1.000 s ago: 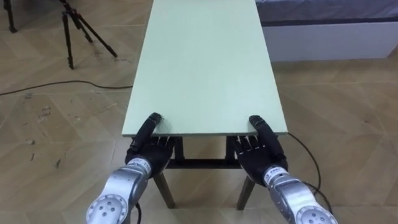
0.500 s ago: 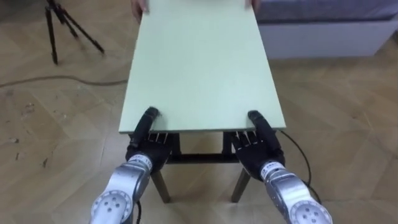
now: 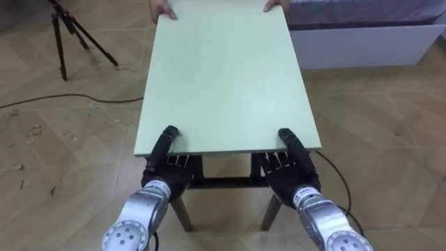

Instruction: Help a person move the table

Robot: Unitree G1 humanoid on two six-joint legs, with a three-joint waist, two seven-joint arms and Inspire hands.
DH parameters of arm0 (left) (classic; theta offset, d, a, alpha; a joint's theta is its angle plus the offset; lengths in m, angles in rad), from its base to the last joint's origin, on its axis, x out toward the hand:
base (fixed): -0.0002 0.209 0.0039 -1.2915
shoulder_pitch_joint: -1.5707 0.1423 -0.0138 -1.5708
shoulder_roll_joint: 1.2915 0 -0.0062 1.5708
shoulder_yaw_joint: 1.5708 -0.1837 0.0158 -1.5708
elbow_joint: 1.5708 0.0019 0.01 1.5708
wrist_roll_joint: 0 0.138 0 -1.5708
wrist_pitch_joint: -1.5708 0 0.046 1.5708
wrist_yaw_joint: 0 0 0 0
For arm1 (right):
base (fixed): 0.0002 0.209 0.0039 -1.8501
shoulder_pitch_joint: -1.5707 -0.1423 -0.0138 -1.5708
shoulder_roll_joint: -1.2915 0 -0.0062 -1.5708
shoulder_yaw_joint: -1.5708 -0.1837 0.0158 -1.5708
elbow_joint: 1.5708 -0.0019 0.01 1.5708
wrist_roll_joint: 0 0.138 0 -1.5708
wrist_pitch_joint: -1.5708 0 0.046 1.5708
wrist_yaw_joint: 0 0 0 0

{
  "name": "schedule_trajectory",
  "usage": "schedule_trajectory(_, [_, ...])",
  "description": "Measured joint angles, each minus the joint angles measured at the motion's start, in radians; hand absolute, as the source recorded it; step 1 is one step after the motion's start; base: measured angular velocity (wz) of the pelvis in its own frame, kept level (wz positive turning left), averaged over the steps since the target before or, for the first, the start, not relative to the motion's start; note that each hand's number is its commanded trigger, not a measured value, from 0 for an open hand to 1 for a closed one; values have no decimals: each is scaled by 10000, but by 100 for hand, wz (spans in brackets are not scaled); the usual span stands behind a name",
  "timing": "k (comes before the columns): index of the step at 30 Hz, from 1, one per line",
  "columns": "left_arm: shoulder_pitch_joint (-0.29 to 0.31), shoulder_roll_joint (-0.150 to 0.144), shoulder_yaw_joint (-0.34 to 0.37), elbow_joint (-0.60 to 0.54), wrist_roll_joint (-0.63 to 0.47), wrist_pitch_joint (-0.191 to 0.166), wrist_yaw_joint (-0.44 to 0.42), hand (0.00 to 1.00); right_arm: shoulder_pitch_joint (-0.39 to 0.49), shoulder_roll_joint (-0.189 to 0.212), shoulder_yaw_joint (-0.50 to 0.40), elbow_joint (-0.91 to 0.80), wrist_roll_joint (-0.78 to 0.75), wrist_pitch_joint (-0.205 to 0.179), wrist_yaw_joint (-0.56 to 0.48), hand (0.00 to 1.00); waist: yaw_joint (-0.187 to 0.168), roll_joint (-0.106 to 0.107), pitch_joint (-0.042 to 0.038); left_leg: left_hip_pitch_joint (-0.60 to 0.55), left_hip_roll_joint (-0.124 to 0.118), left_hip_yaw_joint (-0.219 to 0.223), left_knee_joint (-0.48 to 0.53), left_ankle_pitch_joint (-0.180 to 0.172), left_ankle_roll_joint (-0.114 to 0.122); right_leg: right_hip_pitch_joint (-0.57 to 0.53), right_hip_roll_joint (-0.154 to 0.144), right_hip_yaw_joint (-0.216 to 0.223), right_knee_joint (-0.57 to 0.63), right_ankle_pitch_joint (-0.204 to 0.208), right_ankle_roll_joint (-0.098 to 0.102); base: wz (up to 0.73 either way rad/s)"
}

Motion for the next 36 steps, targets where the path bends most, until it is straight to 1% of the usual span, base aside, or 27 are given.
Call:
schedule_trajectory(4, [0, -14, 3, 115, -67, 1, -309, 100, -3, -72, 17, -18, -101, -5, 234, 100, -26, -2, -2, -55, -7, -23, 101, -42, 79, -5, -33, -73, 57, -29, 13, 3])
schedule_trajectory(9, [2, 28, -30, 193, 35, 34, -602, 100, 10, -96, 29, -17, -106, -16, 241, 100, -28, 28, -3, -92, -9, -71, 108, -37, 88, -11, -32, -122, 64, -28, 10, 4])
schedule_trajectory(12, [7, 64, -26, 235, 107, 106, -726, 100, 45, -96, 28, -17, -51, -15, 243, 100, -23, 36, -6, -102, -9, -70, 112, -37, 89, -12, -37, -132, 64, -28, 10, 0])
schedule_trajectory(15, [150, 66, 2, 233, 118, 234, -858, 100, 133, -114, 17, -29, -86, -6, 306, 100, -10, 47, -13, -96, -9, -43, 112, -37, 89, -9, -39, -131, 66, -28, 10, 0])
schedule_trajectory(17, [206, 65, 10, 233, 121, 256, -915, 100, 137, -117, 9, -30, -161, 23, 307, 100, -6, 71, -20, -93, -3, -38, 112, -36, 90, -8, -35, -126, 67, -28, 10, 0])
schedule_trajectory(18, [241, 65, 18, 234, 120, 258, -944, 100, 139, -115, 10, -38, -222, 54, 309, 100, -9, 116, -34, -92, -3, -26, 110, -36, 90, -9, -35, -119, 67, -28, 10, 0])
schedule_trajectory(21, [423, 28, 17, 233, 343, 365, -1173, 100, 205, -116, -13, -87, -415, 58, 318, 100, -27, 269, -131, -112, -8, 7, 77, -44, 101, -51, -35, -78, 67, -31, 14, -2])
schedule_trajectory(23, [509, 20, -3, 227, 387, 430, -1279, 100, 323, -154, -24, -228, -479, 58, 329, 100, -29, 300, -152, -110, -5, 7, 76, -44, 101, -54, -30, -76, 67, -33, 14, 0])
schedule_trajectory(25, [672, 15, -12, 149, 387, 576, -1455, 100, 557, -248, -22, -550, -531, 63, 329, 100, -32, 299, -152, -105, -3, 8, 77, -43, 101, -54, -21, -72, 67, -34, 13, 0])
schedule_trajectory(27, [1111, 15, -28, -342, 394, 814, -1462, 100, 957, -421, -21, -1053, -533, 159, 329, 100, -23, 296, -153, -107, -4, 21, 79, -43, 101, -57, -22, -77, 67, -37, 18, 0])
schedule_trajectory(28, [1350, 16, -50, -617, 396, 859, -1462, 100, 1186, -506, -21, -1336, -496, 249, 329, 100, -11, 296, -153, -100, -4, 33, 79, -43, 101, -56, -25, -81, 68, -39, 22, 0])
schedule_trajectory(32, [1813, 18, -50, -1135, 511, 1012, -1451, 100, 1774, -544, -18, -1999, -528, 322, 329, 100, 6, 284, -154, -13, 0, 40, 65, -43, 101, 0, -26, -75, 75, -53, 28, 0])
schedule_trajectory(34, [2120, 35, -46, -1586, 634, 1009, -1386, 100, 2020, -553, -23, -2368, -505, 477, 328, 100, -10, 253, -142, -48, -2, 40, 57, -43, 101, -26, -27, -74, 58, -55, 31, 0])
schedule_trajectory(36, [2260, 67, -43, -1861, 686, 1012, -1295, 100, 2194, -549, -29, -2586, -445, 550, 328, 100, -3, 199, -141, -69, -4, 40, 50, -44, 100, -35, -27, -72, 36, -76, 26, 0])
